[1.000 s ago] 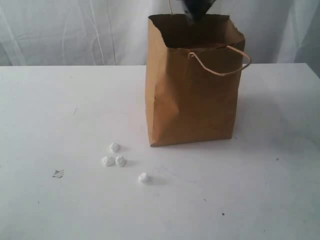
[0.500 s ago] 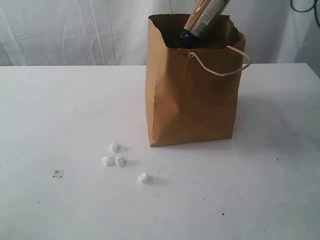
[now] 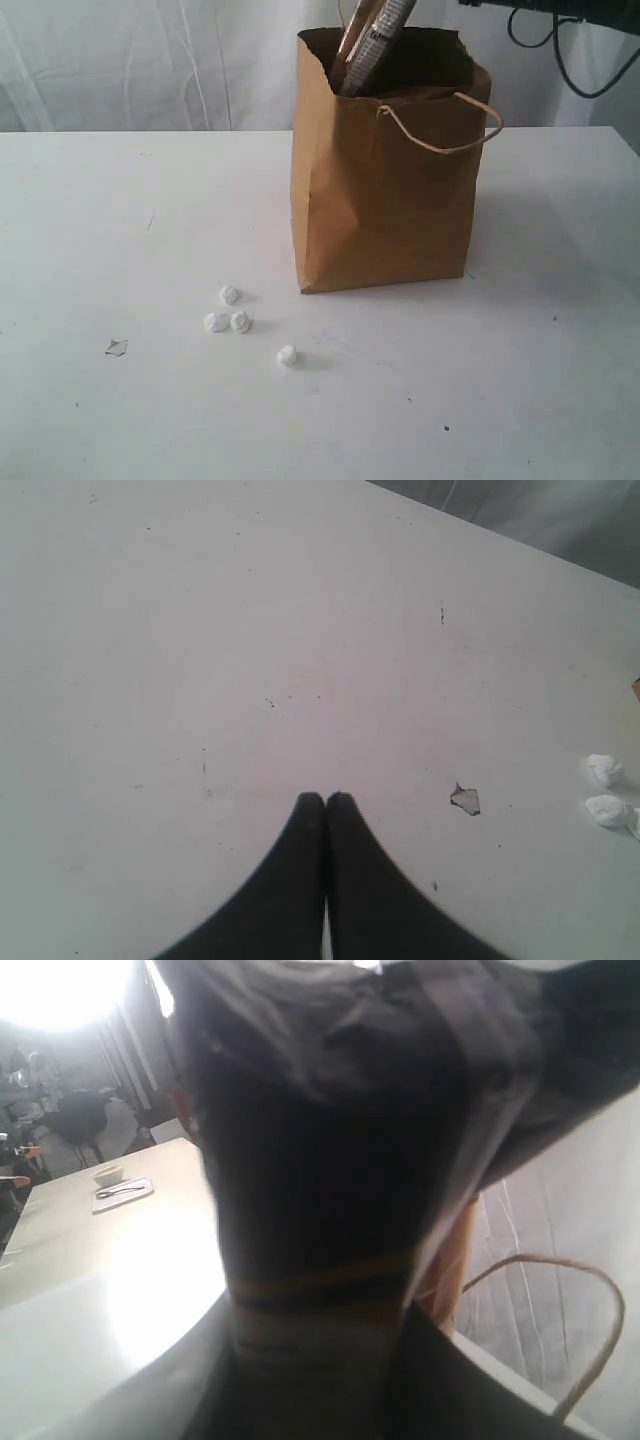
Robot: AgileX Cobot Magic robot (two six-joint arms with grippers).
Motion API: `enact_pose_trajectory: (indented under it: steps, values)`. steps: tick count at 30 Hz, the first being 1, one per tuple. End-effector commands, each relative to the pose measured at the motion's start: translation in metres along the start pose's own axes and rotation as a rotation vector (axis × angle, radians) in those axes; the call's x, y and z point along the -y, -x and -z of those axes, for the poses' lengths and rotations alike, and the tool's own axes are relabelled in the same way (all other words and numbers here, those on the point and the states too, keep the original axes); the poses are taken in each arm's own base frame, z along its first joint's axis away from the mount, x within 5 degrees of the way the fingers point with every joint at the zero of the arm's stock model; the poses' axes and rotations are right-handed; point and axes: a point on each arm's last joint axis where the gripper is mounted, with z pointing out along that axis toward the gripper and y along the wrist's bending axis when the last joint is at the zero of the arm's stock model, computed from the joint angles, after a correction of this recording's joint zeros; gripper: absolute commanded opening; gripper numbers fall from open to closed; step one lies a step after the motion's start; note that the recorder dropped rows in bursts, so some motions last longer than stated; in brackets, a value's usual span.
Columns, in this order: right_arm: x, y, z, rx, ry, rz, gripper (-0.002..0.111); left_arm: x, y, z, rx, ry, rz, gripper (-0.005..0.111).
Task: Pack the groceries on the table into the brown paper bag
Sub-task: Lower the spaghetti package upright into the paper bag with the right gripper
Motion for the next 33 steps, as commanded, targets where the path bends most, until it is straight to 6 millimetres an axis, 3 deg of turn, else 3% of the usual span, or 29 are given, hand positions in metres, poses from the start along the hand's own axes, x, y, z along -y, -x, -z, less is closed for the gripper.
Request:
enact_pose_trajectory:
  steps: [1,8,16,19,33]
  values:
    - [-0.004,0.004,-0.006,0.065,0.047,-0.006,0.000,-0.001,-0.001,-0.001,0.001,0.003,-0.003,0.000]
    - [-0.003,0.002,-0.007,0.063,0.046,-0.010,0.004,-0.001,-0.001,-0.001,0.001,0.003,-0.003,0.000]
    - [-0.004,-0.003,-0.007,0.005,0.052,0.013,0.041,-0.001,-0.001,-0.001,0.001,0.003,-0.003,0.000]
    - [-0.003,-0.005,-0.007,-0.012,0.048,0.020,0.050,-0.001,-0.001,-0.001,0.001,0.003,-0.003,0.000]
    - [-0.004,-0.007,-0.004,-0.084,0.030,0.056,0.052,-0.001,-0.001,-0.001,0.001,0.003,-0.003,0.000]
